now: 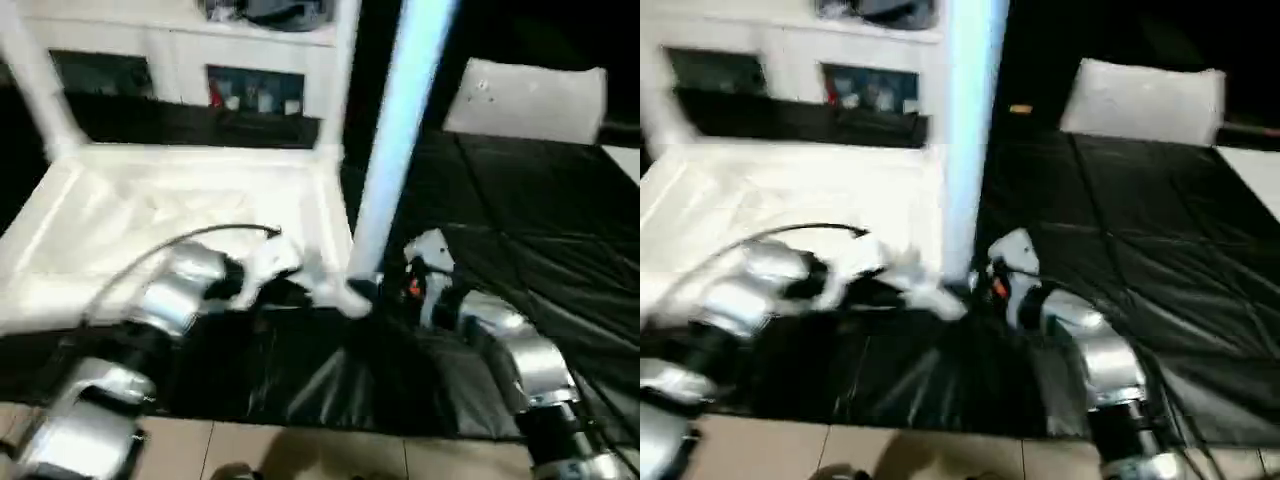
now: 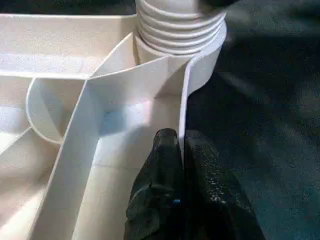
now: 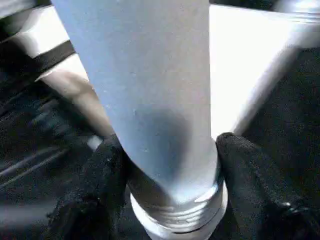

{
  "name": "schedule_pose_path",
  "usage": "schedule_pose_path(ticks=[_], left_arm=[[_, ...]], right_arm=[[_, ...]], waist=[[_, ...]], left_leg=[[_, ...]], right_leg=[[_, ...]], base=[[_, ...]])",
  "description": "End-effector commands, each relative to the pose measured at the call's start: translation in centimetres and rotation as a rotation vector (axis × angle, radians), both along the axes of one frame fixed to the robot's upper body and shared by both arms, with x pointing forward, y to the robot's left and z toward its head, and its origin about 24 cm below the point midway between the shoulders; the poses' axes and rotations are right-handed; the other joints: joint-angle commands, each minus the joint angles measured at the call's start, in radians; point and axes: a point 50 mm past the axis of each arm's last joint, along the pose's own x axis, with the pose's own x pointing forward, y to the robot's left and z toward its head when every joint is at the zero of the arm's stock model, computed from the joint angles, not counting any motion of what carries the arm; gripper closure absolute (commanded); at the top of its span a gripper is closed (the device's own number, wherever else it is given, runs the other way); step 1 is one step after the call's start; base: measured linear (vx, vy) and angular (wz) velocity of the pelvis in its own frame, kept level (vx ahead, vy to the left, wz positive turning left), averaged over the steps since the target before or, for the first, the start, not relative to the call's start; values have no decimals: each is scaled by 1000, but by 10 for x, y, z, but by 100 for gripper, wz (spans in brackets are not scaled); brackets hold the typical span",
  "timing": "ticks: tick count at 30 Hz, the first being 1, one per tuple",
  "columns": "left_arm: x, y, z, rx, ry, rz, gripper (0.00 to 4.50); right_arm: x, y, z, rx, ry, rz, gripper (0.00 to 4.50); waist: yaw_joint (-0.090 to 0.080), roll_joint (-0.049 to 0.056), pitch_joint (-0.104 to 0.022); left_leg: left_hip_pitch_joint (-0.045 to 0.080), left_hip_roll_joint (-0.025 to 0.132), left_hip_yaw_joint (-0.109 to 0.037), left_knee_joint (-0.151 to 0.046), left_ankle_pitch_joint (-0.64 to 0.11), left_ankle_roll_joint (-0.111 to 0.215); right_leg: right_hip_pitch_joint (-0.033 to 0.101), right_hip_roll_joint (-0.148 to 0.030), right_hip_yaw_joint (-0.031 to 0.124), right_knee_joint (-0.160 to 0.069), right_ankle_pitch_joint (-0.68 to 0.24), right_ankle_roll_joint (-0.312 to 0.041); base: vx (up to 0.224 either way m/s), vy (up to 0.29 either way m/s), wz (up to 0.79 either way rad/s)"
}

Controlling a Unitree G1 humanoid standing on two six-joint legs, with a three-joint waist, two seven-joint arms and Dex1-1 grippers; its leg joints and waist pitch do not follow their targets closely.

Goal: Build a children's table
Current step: Rotate leg to tighten

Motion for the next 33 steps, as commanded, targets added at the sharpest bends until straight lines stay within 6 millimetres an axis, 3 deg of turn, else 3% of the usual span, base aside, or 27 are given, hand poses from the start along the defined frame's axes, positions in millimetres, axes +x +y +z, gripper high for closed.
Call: schedule_pose_path(ticks=[1,2,3,4,5,6,7,8,9,10,11,12,13,14,15,16,18,19,20,25,27,28,30,33], left_arm=[[8,-44,7,-128,-78,164,450],[10,-55,9,-147,-86,203,450],[10,-57,10,-151,-87,212,450],[11,-62,11,-156,-96,237,450],[12,-65,12,-155,-106,259,450],[12,-68,13,-154,-113,274,450],[12,-73,14,-148,-119,285,450],[12,-73,14,-148,-119,285,450],[11,-74,14,-144,-118,274,450],[9,-73,13,-137,-114,266,450],[9,-72,12,-136,-113,264,450],[8,-72,12,-132,-110,260,450],[7,-68,10,-118,-112,248,450],[5,-61,7,-98,-118,236,450],[5,-59,6,-94,-120,234,450],[4,-49,4,-69,-132,214,450],[4,-45,3,-57,-138,209,450],[4,-40,3,-46,-143,202,450],[3,-38,3,-42,-143,199,450],[-1,-26,4,-33,-146,136,450],[-3,-21,4,-26,-144,105,450],[-5,-15,4,-14,-139,57,450],[-7,-11,4,-7,-139,14,450],[-9,-4,6,10,-140,-44,450]], right_arm=[[-12,49,-19,39,114,30,207],[-7,58,-19,37,122,-43,207],[-5,60,-19,34,124,-62,207],[-2,64,-19,27,127,-103,207],[1,67,-17,27,131,-139,207],[4,71,-16,37,135,-171,207],[8,75,-12,66,151,-229,207],[8,75,-12,66,151,-229,207],[9,76,-11,75,154,-240,207],[10,76,-11,76,152,-252,207],[10,76,-11,75,151,-254,207],[10,76,-11,74,150,-259,207],[10,74,-12,78,158,-275,207],[9,69,-14,78,166,-296,207],[9,68,-14,78,167,-300,207],[9,61,-16,95,179,-326,207],[9,57,-17,107,185,-341,207],[9,53,-17,117,190,-352,208],[9,51,-17,116,190,-353,209],[8,39,-17,113,186,-328,209],[7,35,-16,106,187,-304,209],[8,27,-15,86,187,-262,209],[8,21,-13,67,186,-224,209],[8,10,-9,25,200,-136,209]], waist=[[-26,18,-31],[-39,22,-29],[-37,26,-25],[-3,40,-22],[15,8,-30],[15,8,-30],[-1,-41,-44],[0,-46,-38],[15,-14,-41],[10,-9,-51],[-18,0,-60],[-21,3,-58],[-29,-3,-53],[-30,-9,-48],[-29,-8,-49],[-28,-10,-56],[-28,-11,-59],[-26,-12,-57],[-26,-9,-56],[-25,-5,-59],[-26,-5,-59],[-25,1,-67],[-24,-2,-67],[-21,-3,-75]], left_leg=[[26,77,-60,-99,-638,-62],[1,97,-72,-137,-741,-77],[-17,104,-73,-164,-793,-89],[-80,111,-33,-239,-909,-108],[-41,81,18,-230,-802,-83],[-41,81,18,-230,-802,-83],[57,-15,-33,68,-180,2],[-56,-16,-64,44,-10,19],[-57,17,-72,-13,1,-13],[-49,32,-61,-52,1,-31],[0,57,-60,-75,-187,-29],[-3,56,-57,-81,-222,-21],[-15,53,-53,-88,-295,-10],[-14,46,-47,-86,-367,-8],[-13,45,-48,-84,-378,-8],[-22,45,-44,-86,-326,2],[-23,45,-42,-86,-296,8],[-22,47,-35,-88,-246,21],[-27,49,-34,-90,-230,22],[-27,51,-29,-89,-211,12],[-27,52,-26,-88,-199,16],[-27,53,-26,-86,-178,18],[-27,52,-23,-84,-165,24],[-23,55,-19,-78,-117,31]], right_leg=[[15,-93,8,-117,-648,-35],[45,-85,2,-72,-536,-48],[58,-76,8,-35,-475,-56],[99,-36,12,117,-293,-70],[57,-28,65,125,-317,-50],[57,-28,65,125,-317,-50],[-70,-175,146,-131,-970,-14],[35,-179,134,-95,-879,-31],[47,-165,113,-75,-742,-54],[38,-116,91,-54,-544,-73],[6,-73,85,-17,-232,-137],[9,-74,86,-19,-196,-163],[14,-79,87,-33,-252,-177],[6,-85,89,-51,-397,-156],[4,-92,90,-57,-450,-146],[7,-98,95,-66,-489,-111],[8,-97,96,-66,-467,-108],[3,-92,98,-65,-409,-111],[7,-93,97,-61,-392,-116],[8,-89,98,-56,-343,-129],[10,-87,97,-52,-305,-141],[15,-86,97,-47,-257,-153],[18,-83,96,-45,-226,-159],[21,-83,95,-32,-141,-197]], base=[[-31,88,-8],[-31,88,-8],[-82,77,-8],[-108,42,8],[-108,42,8],[-17,-55,28],[32,-113,4],[32,-113,4],[97,-12,-33],[77,35,-10],[77,35,-10],[0,0,0],[0,0,0],[0,0,0],[0,0,0],[0,0,0],[0,0,0],[0,0,0],[0,0,0],[0,0,0],[0,0,0],[0,0,0],[0,0,0],[0,0,0]])
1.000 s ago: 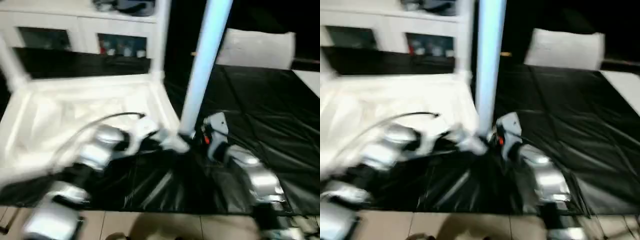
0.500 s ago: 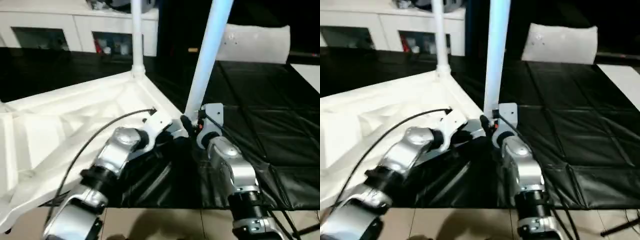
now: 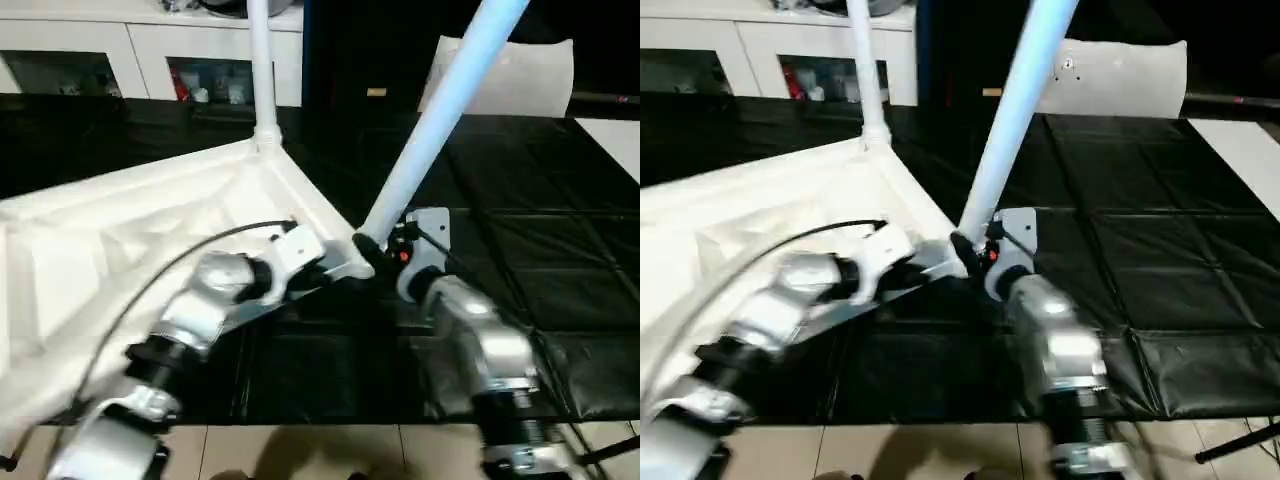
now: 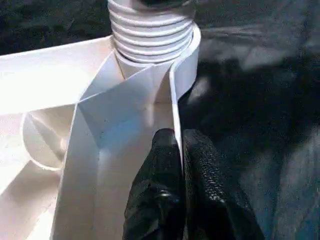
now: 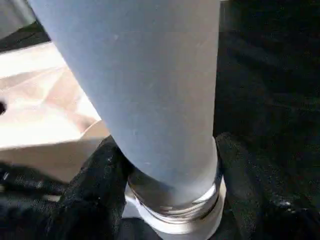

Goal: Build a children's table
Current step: Rotate leg to tighten

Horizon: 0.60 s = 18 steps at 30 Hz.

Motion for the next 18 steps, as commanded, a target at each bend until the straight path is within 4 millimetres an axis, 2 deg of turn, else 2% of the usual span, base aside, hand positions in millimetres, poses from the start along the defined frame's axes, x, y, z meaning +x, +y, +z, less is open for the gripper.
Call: schedule_pose_path(ticks=[1,5,8,11,14,18], left_arm=[[-6,-6,-1,15,6,-99,450],[-6,4,0,66,6,-166,450],[-6,10,3,90,5,-216,450],[-5,12,4,93,8,-232,450],[-4,13,6,101,11,-255,450],[-3,14,7,108,16,-278,450]], right_arm=[[-10,1,-24,-36,147,70,209],[-10,-16,-18,-82,172,188,210],[-10,-25,-15,-129,196,290,210],[-11,-27,-13,-150,209,344,210],[-13,-28,-13,-166,225,433,210],[-17,-27,-16,-201,241,510,210]], waist=[[4,0,-60],[10,-5,-67],[16,-12,-67],[26,-11,-67],[29,-17,-70],[33,-18,-73]], left_leg=[[-5,55,-8,-62,-106,51],[-2,55,-4,-55,-79,65],[1,56,-1,-53,-83,66],[4,60,1,-53,-92,58],[5,62,3,-52,-95,47],[6,61,5,-49,-81,53]], right_leg=[[49,-81,60,-72,-121,-203],[53,-82,59,-64,-65,-226],[53,-83,59,-65,-78,-229],[50,-85,60,-66,-98,-228],[50,-84,59,-61,-81,-231],[50,-85,58,-55,-47,-242]], base=[[0,0,0],[0,0,0],[0,0,0],[0,0,0],[0,0,0],[0,0,0]])
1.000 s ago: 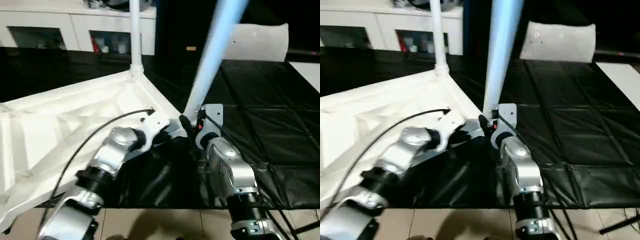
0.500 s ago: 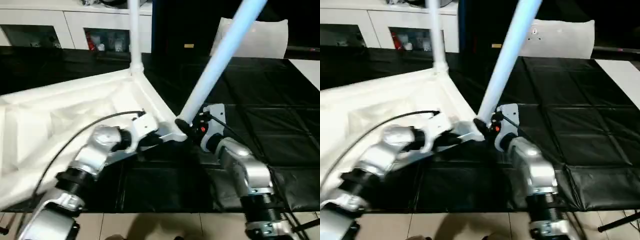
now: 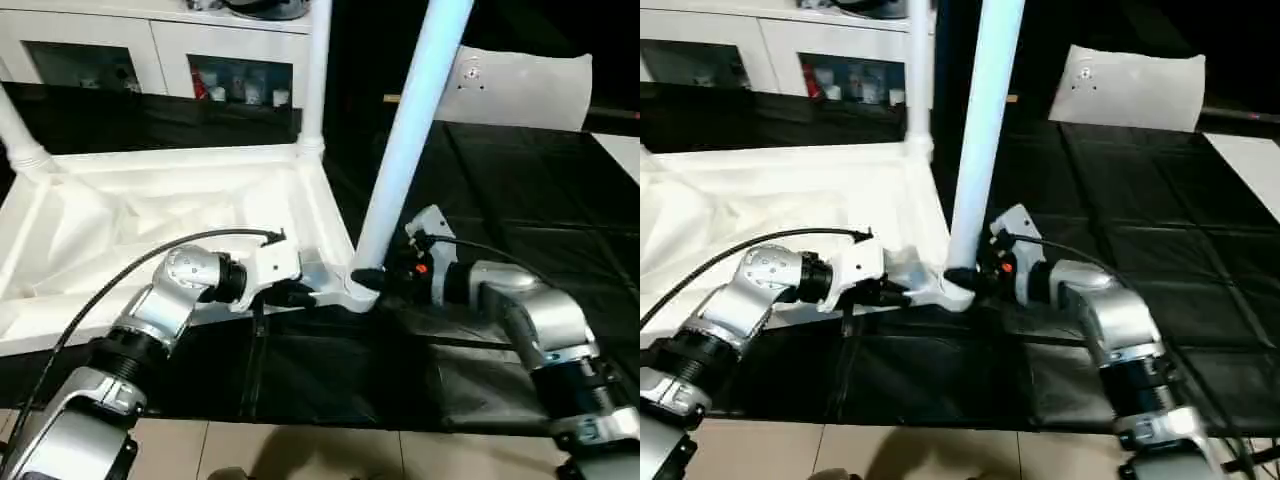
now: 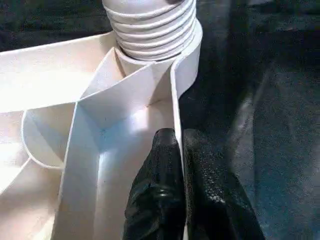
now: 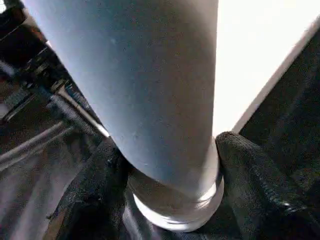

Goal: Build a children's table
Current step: Rotate leg to tighten

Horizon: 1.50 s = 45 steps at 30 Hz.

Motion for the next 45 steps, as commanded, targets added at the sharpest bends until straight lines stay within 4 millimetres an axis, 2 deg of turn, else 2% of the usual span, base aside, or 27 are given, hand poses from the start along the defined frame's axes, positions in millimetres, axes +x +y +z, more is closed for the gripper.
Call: schedule_pose_path(ticks=[1,6,9,10,11,12,14,15,16,17,18,21,25,27,28,29,30,34,35,36,37,38,43,44,45], left_arm=[[3,-2,6,40,-25,-49,450],[4,-3,7,39,-17,-71,450],[5,-2,7,38,-15,-73,450],[5,-2,8,37,-14,-74,450],[5,-1,8,36,-9,-75,450],[5,-1,8,36,-8,-75,450],[4,0,8,35,-4,-77,450],[4,1,8,37,-2,-79,450],[4,1,8,38,-1,-80,450],[4,1,7,39,-1,-81,450],[4,2,7,40,1,-82,450],[4,2,7,41,4,-86,450],[4,1,6,44,8,-90,450],[4,2,6,46,9,-91,450],[4,2,6,47,9,-91,450],[4,2,6,48,8,-90,450],[4,2,6,48,7,-89,450],[4,2,5,48,7,-84,450],[3,3,5,47,8,-81,450],[3,3,5,47,8,-81,450],[3,3,5,47,8,-79,450],[3,3,5,47,8,-78,450],[2,5,4,48,14,-75,450],[2,5,4,48,17,-75,450],[2,6,4,48,18,-76,450]], right_arm=[[-13,-2,-30,-80,142,52,210],[-16,-1,-35,-78,145,103,210],[-18,-2,-39,-38,169,77,210],[-18,-3,-40,-24,179,63,210],[-18,-4,-43,3,198,38,210],[-18,-4,-44,10,204,31,210],[-19,-5,-48,45,233,-10,210],[-21,-7,-53,62,253,-40,210],[-22,-8,-56,57,257,-47,210],[-23,-9,-58,53,259,-51,210],[-25,-10,-62,45,266,-56,210],[-29,-11,-66,29,265,-59,210],[-30,-9,-67,-29,213,-16,210],[-30,-8,-65,-51,187,19,210],[-30,-7,-64,-59,175,32,210],[-30,-6,-63,-79,158,58,210],[-30,-6,-63,-89,150,71,210],[-33,-5,-65,-134,126,132,210],[-32,-4,-64,-125,124,132,210],[-32,-4,-64,-124,124,132,210],[-32,-4,-64,-121,124,130,210],[-32,-4,-64,-120,124,130,210],[-30,-6,-66,-75,155,97,210],[-30,-7,-68,-58,170,79,210],[-30,-8,-69,-52,176,71,210]], waist=[[2,3,-63],[10,1,-64],[15,2,-62],[17,6,-61],[20,17,-58],[18,12,-59],[18,11,-59],[19,22,-59],[19,18,-58],[21,26,-58],[20,29,-57],[20,29,-57],[19,35,-55],[16,30,-52],[17,32,-50],[17,26,-51],[17,25,-50],[17,28,-50],[13,11,-49],[16,21,-49],[16,21,-49],[16,15,-49],[15,18,-46],[15,25,-45],[14,22,-45]], left_leg=[[4,57,-8,-56,-78,52],[5,56,-7,-55,-95,43],[6,58,-8,-56,-104,37],[6,58,-8,-58,-112,32],[7,57,-10,-59,-121,27],[7,57,-8,-58,-127,27],[7,58,-10,-60,-136,21],[8,58,-10,-61,-146,16],[8,58,-11,-61,-147,14],[7,57,-12,-61,-147,12],[7,57,-12,-62,-155,10],[6,56,-11,-62,-166,9],[9,58,-13,-65,-193,0],[9,57,-12,-67,-216,-3],[11,56,-13,-69,-225,-3],[11,58,-13,-69,-227,-3],[11,58,-13,-70,-226,-2],[12,59,-13,-70,-223,4],[11,59,-11,-70,-221,9],[11,58,-12,-71,-215,11],[12,59,-12,-71,-215,13],[11,60,-13,-71,-209,16],[12,60,-12,-73,-231,15],[12,60,-13,-74,-243,11],[12,59,-12,-74,-247,11]], right_leg=[[51,-81,57,-57,-40,-243],[51,-81,57,-60,-62,-235],[50,-81,57,-60,-66,-234],[50,-81,57,-60,-61,-239],[48,-81,57,-60,-65,-240],[49,-80,57,-63,-65,-239],[50,-80,56,-62,-69,-242],[49,-80,56,-64,-63,-248],[49,-79,55,-62,-56,-249],[50,-79,54,-61,-51,-251],[50,-79,54,-62,-52,-251],[52,-78,54,-65,-68,-247],[49,-78,54,-69,-100,-243],[50,-77,54,-73,-132,-236],[50,-78,55,-76,-162,-228],[50,-80,56,-77,-178,-223],[49,-80,56,-78,-186,-220],[46,-79,58,-79,-188,-214],[46,-78,58,-80,-193,-212],[46,-80,58,-78,-201,-212],[45,-80,58,-80,-200,-212],[45,-80,58,-78,-200,-211],[41,-81,59,-84,-238,-206],[40,-82,59,-86,-252,-203],[40,-81,59,-87,-257,-202]], base=[[0,0,0],[0,0,0],[0,0,0],[0,0,0],[0,0,0],[0,0,0],[0,0,0],[0,0,0],[0,0,0],[0,0,0],[0,0,0],[0,0,0],[0,0,0],[0,0,0],[0,0,0],[0,0,0],[0,0,0],[0,0,0],[0,0,0],[0,0,0],[0,0,0],[0,0,0],[0,0,0],[0,0,0],[0,0,0]])
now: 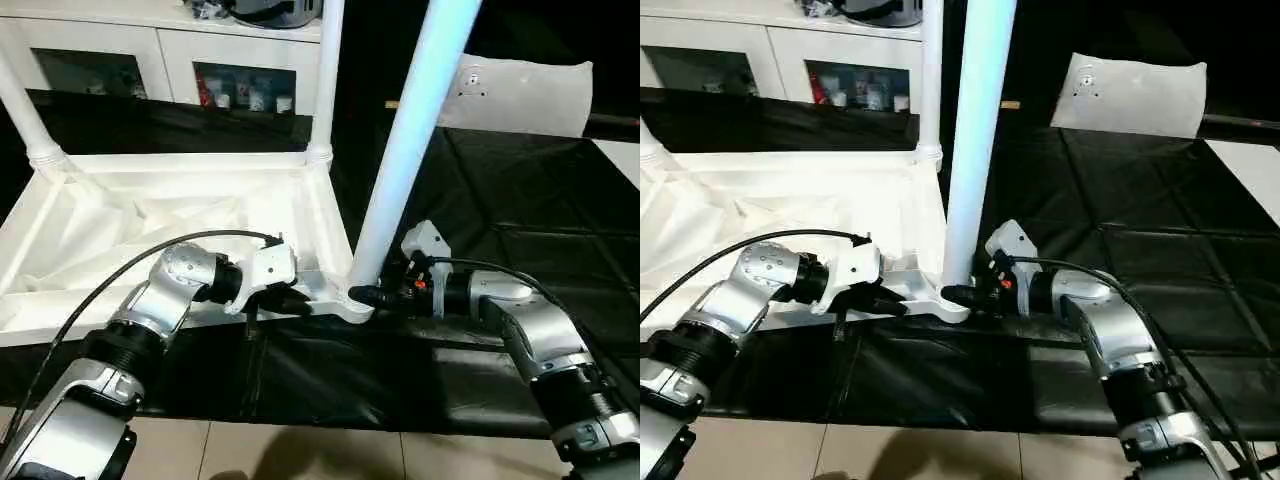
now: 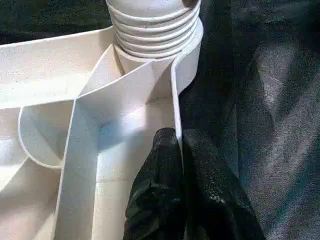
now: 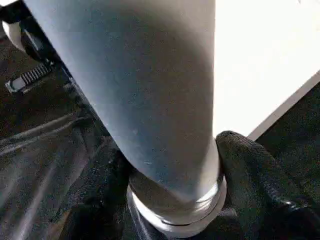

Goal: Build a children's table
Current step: Rotate leg to tighten

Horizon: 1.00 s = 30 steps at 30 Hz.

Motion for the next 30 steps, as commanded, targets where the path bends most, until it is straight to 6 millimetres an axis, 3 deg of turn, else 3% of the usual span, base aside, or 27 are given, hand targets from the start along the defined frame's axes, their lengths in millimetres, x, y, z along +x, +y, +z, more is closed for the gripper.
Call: schedule_pose_path(ticks=[1,9,13,17,18,20,21,22,24,26,27,28,30], left_arm=[[1,-1,6,26,-25,-41,450],[1,0,7,33,-19,-48,450],[3,-1,5,28,-15,-15,450],[7,-7,3,-26,-16,105,450],[8,-13,1,-60,-12,155,450],[8,-32,-2,-158,9,285,450],[8,-34,-3,-166,11,297,450],[8,-35,-3,-168,11,299,450],[7,-62,-6,-235,21,386,450],[7,-87,-6,-288,39,460,450],[7,-88,-6,-290,40,463,450],[8,-96,-4,-305,44,487,450],[10,-110,-1,-323,36,528,450]], right_arm=[[-23,-9,-50,-87,243,-21,210],[-26,-11,-56,-96,252,-33,210],[-26,-7,-57,-88,246,-50,210],[-22,-5,-64,-91,234,-175,210],[-20,-5,-67,-90,228,-253,210],[-15,-3,-76,-67,217,-484,210],[-15,-3,-76,-61,218,-503,210],[-15,-3,-76,-59,219,-508,210],[-10,8,-80,5,251,-658,210],[-3,23,-79,73,293,-764,210],[-3,24,-79,76,294,-767,210],[1,30,-77,96,300,-796,210],[8,45,-72,131,313,-831,210]], waist=[[-3,15,-39],[-2,24,-36],[-4,22,-33],[-6,22,-24],[-9,16,-22],[-13,16,-16],[-16,16,-15],[-19,16,-16],[-36,21,-15],[-53,27,-12],[-53,27,-12],[-64,27,-10],[-75,33,-5]], left_leg=[[1,57,-16,-72,-252,9],[3,57,-16,-75,-262,4],[5,57,-17,-78,-293,0],[10,56,-21,-81,-352,-16],[11,57,-21,-82,-362,-18],[15,55,-29,-82,-406,-27],[17,51,-34,-81,-427,-27],[18,49,-35,-81,-435,-24],[15,53,-39,-87,-468,-28],[26,50,-44,-90,-537,-28],[26,50,-44,-90,-537,-28],[26,46,-48,-92,-567,-21],[36,45,-48,-92,-611,-18]], right_leg=[[35,-83,59,-87,-263,-200],[35,-80,59,-86,-230,-211],[31,-81,60,-93,-289,-197],[20,-86,59,-108,-439,-163],[19,-87,60,-111,-470,-158],[8,-92,54,-126,-618,-108],[4,-92,49,-135,-675,-81],[4,-92,48,-139,-691,-69],[3,-89,44,-140,-672,-65],[1,-81,27,-154,-656,-59],[1,-81,27,-154,-656,-59],[2,-80,18,-163,-660,-44],[-4,-78,9,-174,-658,-39]], base=[[0,0,0],[0,0,0],[0,0,0],[0,0,0],[0,0,0],[-33,4,-2],[0,0,0],[0,0,0],[0,0,0],[-59,55,-5],[-50,69,-6],[-43,75,-5],[-43,69,-4]])
